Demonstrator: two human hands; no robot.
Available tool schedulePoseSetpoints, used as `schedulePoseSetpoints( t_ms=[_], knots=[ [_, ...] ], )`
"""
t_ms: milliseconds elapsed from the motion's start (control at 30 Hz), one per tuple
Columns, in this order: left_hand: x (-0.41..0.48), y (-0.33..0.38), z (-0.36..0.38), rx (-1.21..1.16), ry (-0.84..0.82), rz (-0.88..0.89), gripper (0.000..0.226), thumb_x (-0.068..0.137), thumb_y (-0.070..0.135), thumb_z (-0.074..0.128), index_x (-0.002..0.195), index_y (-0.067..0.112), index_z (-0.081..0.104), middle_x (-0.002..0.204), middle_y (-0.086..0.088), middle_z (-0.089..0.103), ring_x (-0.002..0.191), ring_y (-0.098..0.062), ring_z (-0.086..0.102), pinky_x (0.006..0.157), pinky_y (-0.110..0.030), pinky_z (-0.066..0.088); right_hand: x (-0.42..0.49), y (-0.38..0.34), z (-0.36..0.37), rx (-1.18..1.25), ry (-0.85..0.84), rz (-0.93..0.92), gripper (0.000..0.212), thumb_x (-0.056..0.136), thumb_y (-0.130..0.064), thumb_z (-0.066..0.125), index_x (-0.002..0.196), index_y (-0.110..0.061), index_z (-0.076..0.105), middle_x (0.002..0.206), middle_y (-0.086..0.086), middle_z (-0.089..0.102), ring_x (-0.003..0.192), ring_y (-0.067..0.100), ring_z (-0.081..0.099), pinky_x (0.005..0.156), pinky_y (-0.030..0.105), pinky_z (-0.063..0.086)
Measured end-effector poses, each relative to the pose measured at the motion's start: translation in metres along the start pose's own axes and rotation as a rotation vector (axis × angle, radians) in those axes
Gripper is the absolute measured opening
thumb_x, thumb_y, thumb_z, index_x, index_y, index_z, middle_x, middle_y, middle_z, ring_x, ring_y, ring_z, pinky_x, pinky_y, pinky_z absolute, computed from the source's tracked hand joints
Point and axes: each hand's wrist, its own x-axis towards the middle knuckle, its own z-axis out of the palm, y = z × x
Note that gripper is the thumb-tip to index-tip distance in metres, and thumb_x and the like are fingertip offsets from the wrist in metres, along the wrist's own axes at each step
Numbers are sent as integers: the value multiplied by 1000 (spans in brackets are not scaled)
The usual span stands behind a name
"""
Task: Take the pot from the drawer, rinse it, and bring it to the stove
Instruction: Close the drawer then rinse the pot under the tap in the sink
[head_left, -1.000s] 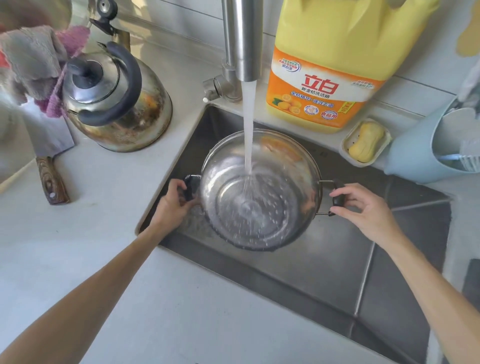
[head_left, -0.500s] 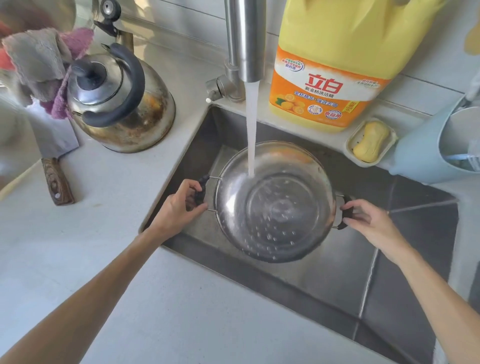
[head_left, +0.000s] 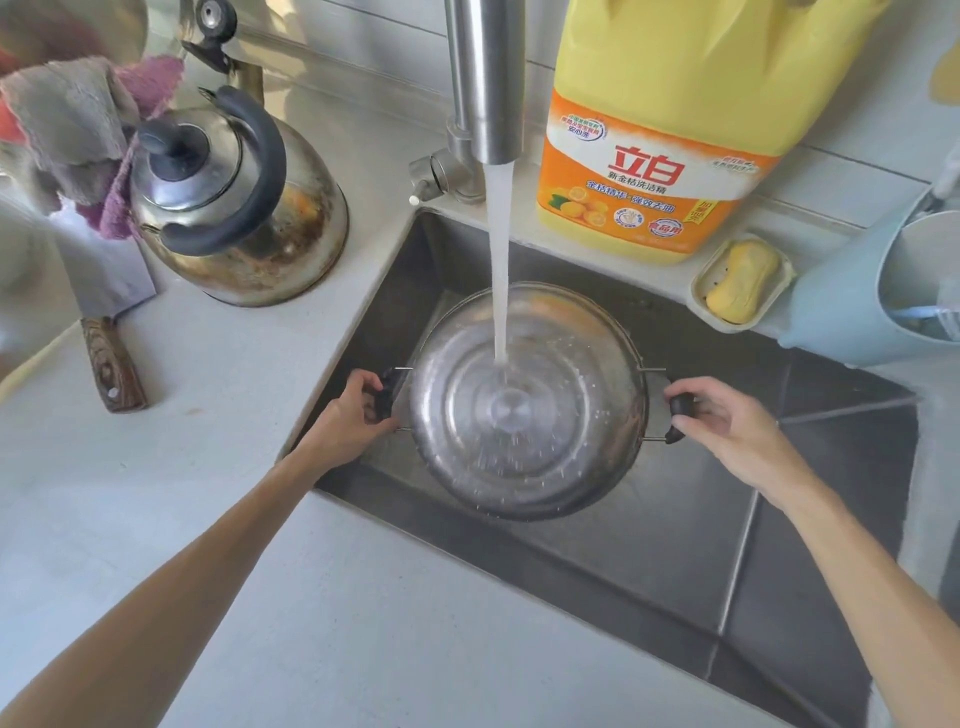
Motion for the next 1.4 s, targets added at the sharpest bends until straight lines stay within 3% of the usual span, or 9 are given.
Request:
schedulePoseSetpoints(
  t_ms=[200,300,567,700,833,967,1100,1233,1400],
  knots=[
    [14,1,6,-15,44,-160,60,83,30,84,114,15,36,91,-10,65,87,-33,67,77,-41,51,4,-21,-5,-135,53,-212,36,90,-11,70,105,-44,68,116,-18,68,100,7,69,89,5,44],
    [16,3,6,-14,55,-191,61,83,32,84,117,14,38,101,-14,69,92,-33,69,78,-43,53,9,-17,-8,-147,130,-257,38,88,-10,72,100,-44,62,112,-17,68,98,9,69,94,19,51],
    [7,11,1,5,163,46,29,82,7,83,101,27,76,82,22,76,76,11,69,76,-5,51,7,4,-12,-161,166,-236,57,82,2,77,109,-46,62,107,-18,72,101,2,69,94,9,45],
    [2,11,0,-18,253,115,37,79,-17,75,106,8,80,108,-4,79,100,-18,75,92,-8,51,3,11,-10,-307,137,-299,45,76,17,75,97,-23,77,108,-7,70,104,-2,64,97,7,38],
    [4,18,-1,-31,286,97,29,79,-1,82,106,10,82,107,3,78,100,-12,73,88,4,44,4,15,-5,-297,182,-284,35,81,8,76,102,-20,78,113,0,67,104,6,65,98,13,42],
    [5,23,-1,-56,299,73,25,82,9,83,107,12,83,114,-5,79,106,-15,74,93,-4,46,7,20,-2,-124,173,-144,34,86,-2,75,104,-31,76,125,-3,68,103,-17,63,98,5,42],
    [5,29,3,-72,281,108,30,81,12,86,111,14,82,125,-11,74,110,-7,68,90,7,39,7,28,1,-42,111,-45,43,90,2,69,111,-35,73,103,-3,81,98,6,76,100,25,50],
    [4,36,1,-65,254,130,32,80,19,86,112,18,81,102,7,77,88,7,68,96,-19,55,8,40,0,51,127,-30,38,93,1,66,119,-26,74,103,-6,81,100,9,76,100,22,51],
    [3,31,-5,-161,53,115,56,81,-11,74,128,19,73,135,-1,69,133,-5,58,118,-26,40,9,51,-6,325,79,36,43,98,1,42,128,-12,70,113,8,79,113,21,72,102,28,52]
  ],
)
